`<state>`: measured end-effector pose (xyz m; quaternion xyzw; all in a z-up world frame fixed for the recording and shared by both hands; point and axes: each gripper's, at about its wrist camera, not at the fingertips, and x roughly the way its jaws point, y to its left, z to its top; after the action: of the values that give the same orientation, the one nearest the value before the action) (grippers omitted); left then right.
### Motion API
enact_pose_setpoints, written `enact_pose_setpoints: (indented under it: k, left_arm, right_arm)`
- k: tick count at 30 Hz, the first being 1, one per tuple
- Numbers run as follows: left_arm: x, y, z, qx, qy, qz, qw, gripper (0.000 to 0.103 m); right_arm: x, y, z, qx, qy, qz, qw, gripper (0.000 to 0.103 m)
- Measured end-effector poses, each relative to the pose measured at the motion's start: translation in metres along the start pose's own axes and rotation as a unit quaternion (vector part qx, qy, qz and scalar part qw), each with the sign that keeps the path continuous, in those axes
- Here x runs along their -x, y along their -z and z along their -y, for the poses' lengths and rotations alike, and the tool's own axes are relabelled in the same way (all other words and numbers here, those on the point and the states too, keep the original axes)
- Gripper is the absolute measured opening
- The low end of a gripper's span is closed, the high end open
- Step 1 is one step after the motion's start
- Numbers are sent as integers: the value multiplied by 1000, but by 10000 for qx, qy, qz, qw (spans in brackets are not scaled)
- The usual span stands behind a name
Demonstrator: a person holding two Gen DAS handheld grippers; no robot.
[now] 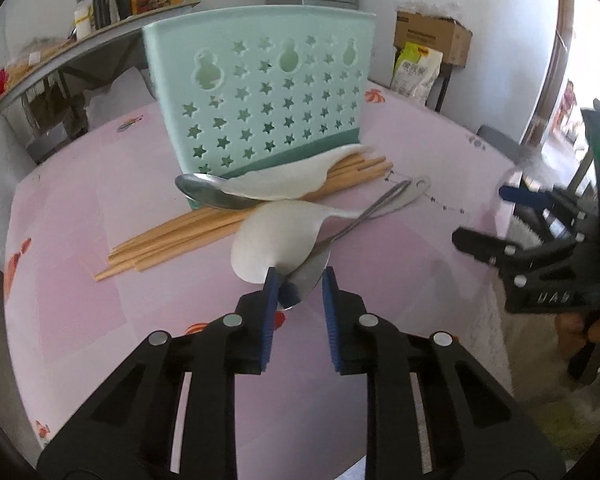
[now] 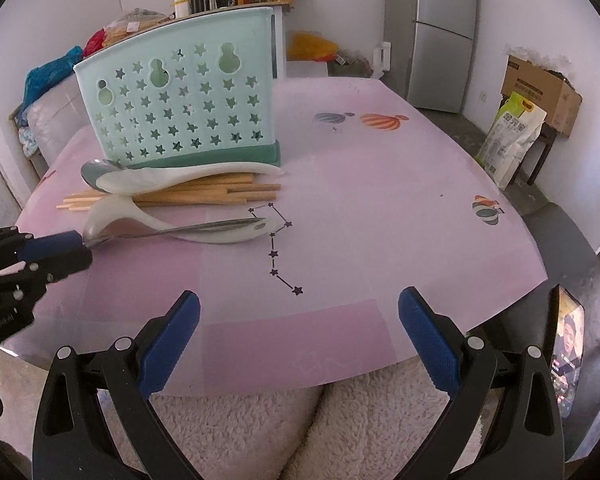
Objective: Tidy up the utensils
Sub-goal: 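Move the left tool toward the steel spoon lying beside the white spoon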
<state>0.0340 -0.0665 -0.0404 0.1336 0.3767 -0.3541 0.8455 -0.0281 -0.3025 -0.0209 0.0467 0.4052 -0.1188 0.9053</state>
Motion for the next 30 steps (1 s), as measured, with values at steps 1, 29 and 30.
enact_pose_setpoints:
  k: [1,29,30]
  left_arm:
    - [0,-1,-3,115,65,29,9999,20]
    - [4,17,-38,1918,467,-73,9803,29]
    - [6,19,-41,2073,528,-120,9768,30]
  right_arm:
    - [-1,0,0,0,-3,-3,10000,97]
    - [1,3,-7,1,-80,-49,10000,97]
    - [2,3,-7,-6,-87,-46,10000,97]
